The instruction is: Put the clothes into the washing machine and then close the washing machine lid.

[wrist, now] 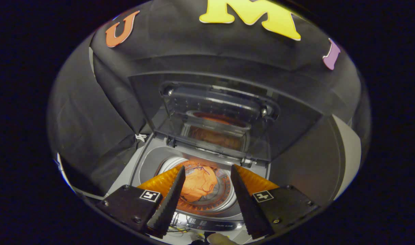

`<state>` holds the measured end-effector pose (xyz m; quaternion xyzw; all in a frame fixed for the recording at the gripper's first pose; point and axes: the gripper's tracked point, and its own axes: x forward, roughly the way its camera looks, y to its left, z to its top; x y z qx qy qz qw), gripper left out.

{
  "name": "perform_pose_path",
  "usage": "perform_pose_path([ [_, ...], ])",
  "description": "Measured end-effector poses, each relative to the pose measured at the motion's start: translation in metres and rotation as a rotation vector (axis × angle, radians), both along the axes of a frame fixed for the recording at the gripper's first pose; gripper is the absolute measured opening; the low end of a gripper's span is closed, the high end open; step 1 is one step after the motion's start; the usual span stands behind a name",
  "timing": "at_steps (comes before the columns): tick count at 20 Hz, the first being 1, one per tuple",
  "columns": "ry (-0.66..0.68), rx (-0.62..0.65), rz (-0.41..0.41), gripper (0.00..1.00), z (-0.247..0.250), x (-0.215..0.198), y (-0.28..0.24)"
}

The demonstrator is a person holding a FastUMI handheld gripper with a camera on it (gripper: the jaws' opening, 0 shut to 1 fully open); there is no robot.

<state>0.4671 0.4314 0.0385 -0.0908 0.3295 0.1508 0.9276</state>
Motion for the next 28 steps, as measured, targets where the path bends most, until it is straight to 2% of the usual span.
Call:
perform_pose_path([
  [5, -0.081, 0.024, 0.009, 0.84, 0.041, 0.0, 0.005],
  [12, -0.199, 0.119, 0.026, 0.84, 0.113, 0.008, 0.018],
  [17, -0.27, 0.132, -0.006, 0.84, 0.148, 0.027, 0.019],
  [22, -0.271, 0.149, -0.049, 0.84, 0.156, 0.055, 0.022],
  [28, -0.216, 0.163, -0.104, 0.84, 0.138, 0.086, 0.027],
])
